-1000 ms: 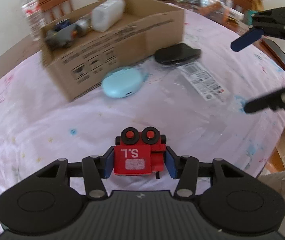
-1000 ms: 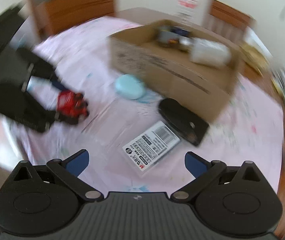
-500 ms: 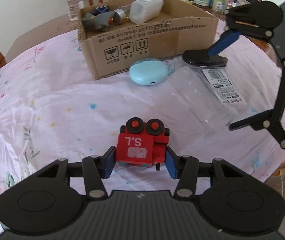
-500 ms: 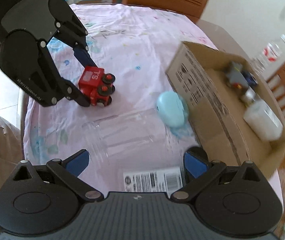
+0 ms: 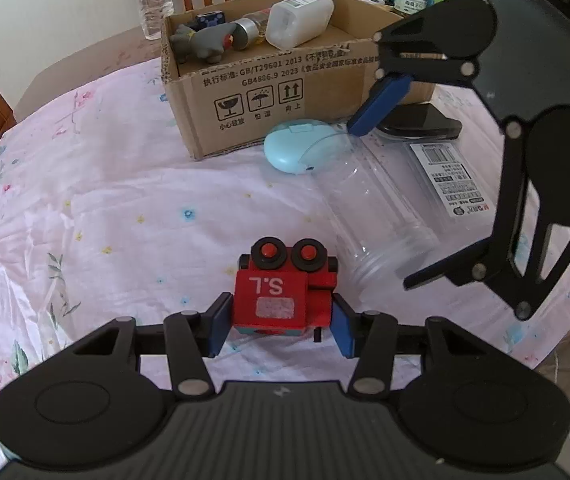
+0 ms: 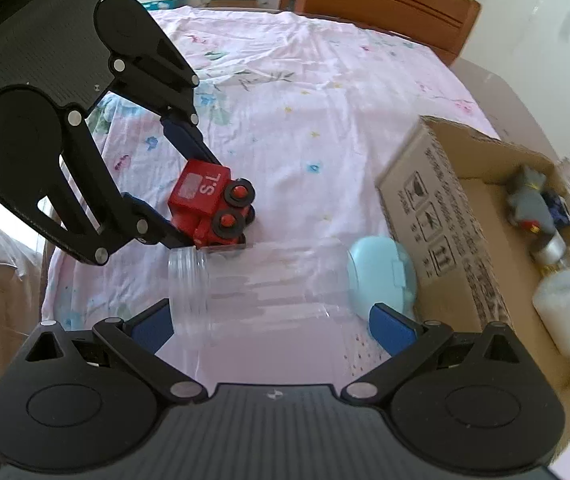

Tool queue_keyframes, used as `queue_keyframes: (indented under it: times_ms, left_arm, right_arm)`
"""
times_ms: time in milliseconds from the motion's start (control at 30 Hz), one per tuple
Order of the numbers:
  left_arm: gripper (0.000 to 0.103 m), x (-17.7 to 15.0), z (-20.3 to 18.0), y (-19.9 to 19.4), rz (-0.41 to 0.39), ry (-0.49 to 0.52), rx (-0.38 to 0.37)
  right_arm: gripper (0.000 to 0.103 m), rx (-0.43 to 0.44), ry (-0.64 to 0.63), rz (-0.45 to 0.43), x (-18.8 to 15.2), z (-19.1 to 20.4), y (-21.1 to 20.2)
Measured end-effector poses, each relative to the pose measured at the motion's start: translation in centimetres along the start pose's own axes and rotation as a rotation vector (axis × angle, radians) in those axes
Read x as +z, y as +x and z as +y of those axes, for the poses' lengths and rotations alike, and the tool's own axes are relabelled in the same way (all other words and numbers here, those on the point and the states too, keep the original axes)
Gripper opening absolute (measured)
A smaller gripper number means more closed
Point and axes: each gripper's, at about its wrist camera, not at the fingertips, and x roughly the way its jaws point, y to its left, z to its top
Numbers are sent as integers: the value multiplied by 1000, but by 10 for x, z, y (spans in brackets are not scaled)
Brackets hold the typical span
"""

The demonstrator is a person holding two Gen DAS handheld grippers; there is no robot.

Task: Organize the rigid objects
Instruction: 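Close left tool on the red S.L train while right tool grasps the clear jar, then carry the red train and clear jar over the box and lower them in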

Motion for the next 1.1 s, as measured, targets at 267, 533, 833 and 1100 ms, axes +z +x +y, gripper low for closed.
queue_keyframes:
  times_ms: [267,533,833,1100]
  left_arm:
    - [50,1,3,1,-5,-21,2]
    - [51,3,4,5,-5,0,1]
    - [48,8,5,2,4,31,2]
    - [48,19,7,-17,11,47,3]
  right_arm:
    - [96,50,18,7,7,-3,7]
    - [96,39,117,30,3,-5,5]
    - [96,8,203,20,2,-8,-6]
    - [96,-47,291,19,2,-13,-23]
